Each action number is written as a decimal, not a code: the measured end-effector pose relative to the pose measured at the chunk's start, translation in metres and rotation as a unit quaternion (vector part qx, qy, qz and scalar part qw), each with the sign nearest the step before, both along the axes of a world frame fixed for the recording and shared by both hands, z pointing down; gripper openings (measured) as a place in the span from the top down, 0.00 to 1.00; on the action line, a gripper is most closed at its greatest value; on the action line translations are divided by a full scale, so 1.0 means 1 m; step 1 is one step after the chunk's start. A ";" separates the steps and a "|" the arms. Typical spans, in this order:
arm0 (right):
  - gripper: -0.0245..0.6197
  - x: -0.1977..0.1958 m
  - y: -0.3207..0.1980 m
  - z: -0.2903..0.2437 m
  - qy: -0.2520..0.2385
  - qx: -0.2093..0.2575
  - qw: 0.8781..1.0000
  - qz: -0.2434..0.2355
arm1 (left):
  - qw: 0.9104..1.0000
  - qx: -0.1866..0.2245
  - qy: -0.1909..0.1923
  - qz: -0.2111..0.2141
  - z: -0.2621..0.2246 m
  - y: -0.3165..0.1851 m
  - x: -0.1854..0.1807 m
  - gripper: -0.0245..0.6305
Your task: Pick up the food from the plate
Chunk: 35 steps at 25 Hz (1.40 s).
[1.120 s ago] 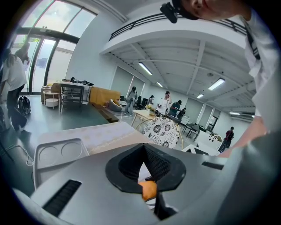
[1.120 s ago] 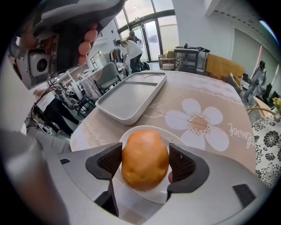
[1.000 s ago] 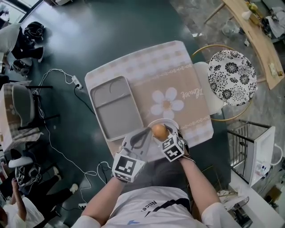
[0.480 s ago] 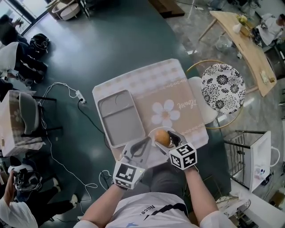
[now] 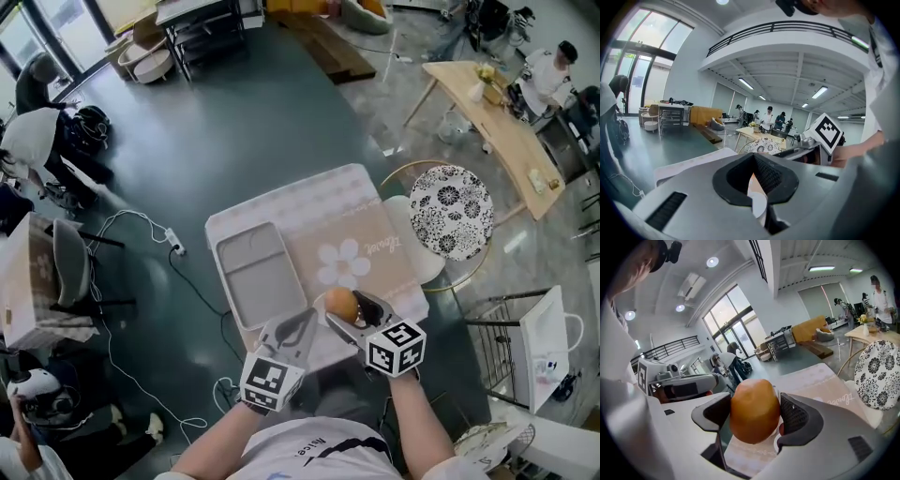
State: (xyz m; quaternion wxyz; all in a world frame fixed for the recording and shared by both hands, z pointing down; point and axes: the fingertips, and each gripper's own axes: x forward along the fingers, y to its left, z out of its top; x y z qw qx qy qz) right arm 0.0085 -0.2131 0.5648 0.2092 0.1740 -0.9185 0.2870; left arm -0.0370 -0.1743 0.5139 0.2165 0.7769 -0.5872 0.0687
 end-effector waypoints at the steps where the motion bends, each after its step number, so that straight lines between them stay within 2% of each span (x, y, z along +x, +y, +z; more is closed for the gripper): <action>1: 0.49 0.001 0.000 -0.008 -0.009 0.000 1.000 0.008 | 1.000 0.003 0.000 0.001 -0.005 0.001 0.000 0.95; 5: 0.49 0.002 0.000 -0.047 -0.060 0.001 0.997 0.039 | 1.000 0.017 -0.005 0.006 -0.024 0.005 -0.004 0.95; 10: 0.49 0.005 0.013 -0.099 -0.111 0.016 0.992 0.056 | 1.000 0.028 0.000 -0.002 -0.058 0.021 -0.008 0.95; 14: 0.49 0.000 0.012 -0.138 -0.140 0.057 0.987 0.061 | 0.998 0.064 0.005 0.004 -0.093 0.015 -0.012 0.95; 22: 0.49 0.003 0.038 -0.183 -0.162 0.098 0.980 0.060 | 0.995 0.096 0.017 0.012 -0.134 0.033 -0.002 0.95; 30: 0.49 0.000 0.047 -0.217 -0.156 0.158 0.973 0.060 | 0.993 0.120 0.015 0.018 -0.157 0.033 0.000 0.95; 35: 0.49 -0.006 0.056 -0.219 -0.153 0.172 0.972 0.052 | 0.992 0.128 0.012 0.006 -0.160 0.040 -0.006 0.95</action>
